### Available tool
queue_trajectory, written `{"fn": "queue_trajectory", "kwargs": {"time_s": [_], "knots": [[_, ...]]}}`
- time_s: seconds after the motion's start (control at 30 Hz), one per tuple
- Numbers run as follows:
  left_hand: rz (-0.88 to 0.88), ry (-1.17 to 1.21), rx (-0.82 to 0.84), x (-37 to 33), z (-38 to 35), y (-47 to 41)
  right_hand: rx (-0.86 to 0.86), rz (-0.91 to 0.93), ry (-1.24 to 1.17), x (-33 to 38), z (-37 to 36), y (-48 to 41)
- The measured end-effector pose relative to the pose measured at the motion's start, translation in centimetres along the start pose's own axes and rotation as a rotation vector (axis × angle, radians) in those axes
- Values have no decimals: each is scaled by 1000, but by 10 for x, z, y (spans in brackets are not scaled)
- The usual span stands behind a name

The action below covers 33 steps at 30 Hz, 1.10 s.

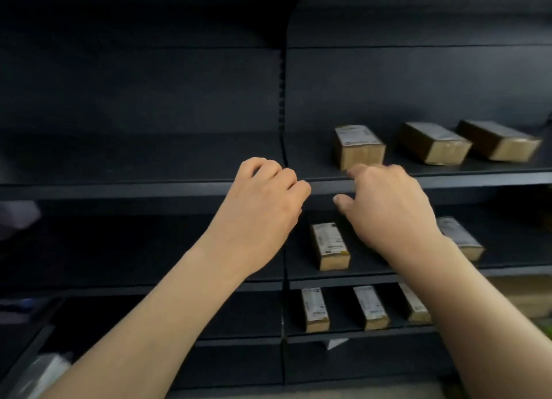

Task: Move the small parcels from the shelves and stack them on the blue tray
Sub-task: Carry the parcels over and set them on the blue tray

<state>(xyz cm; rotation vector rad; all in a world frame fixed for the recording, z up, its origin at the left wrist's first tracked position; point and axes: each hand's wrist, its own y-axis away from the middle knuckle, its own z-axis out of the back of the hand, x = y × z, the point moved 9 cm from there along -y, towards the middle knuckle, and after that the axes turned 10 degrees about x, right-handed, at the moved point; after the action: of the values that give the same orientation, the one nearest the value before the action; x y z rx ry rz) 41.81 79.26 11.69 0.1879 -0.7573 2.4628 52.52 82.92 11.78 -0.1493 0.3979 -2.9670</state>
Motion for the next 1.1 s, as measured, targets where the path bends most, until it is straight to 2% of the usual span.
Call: {"fn": "queue_trajectory", "kwargs": {"time_s": [0.33,0.6,0.83,1.1], "knots": [[-132,145,-72,-17,-54,-102,-11,-254,86,-85,-4,-46],[-69,211,67,8,-110,-165,-2,-332,116,-107,-16,-95],[30,194,40,14,-132,-203,81,-410,107,-141,-24,-119],[182,99,71,6,-150,-234,95,-322,13,-181,-35,-153]]}}
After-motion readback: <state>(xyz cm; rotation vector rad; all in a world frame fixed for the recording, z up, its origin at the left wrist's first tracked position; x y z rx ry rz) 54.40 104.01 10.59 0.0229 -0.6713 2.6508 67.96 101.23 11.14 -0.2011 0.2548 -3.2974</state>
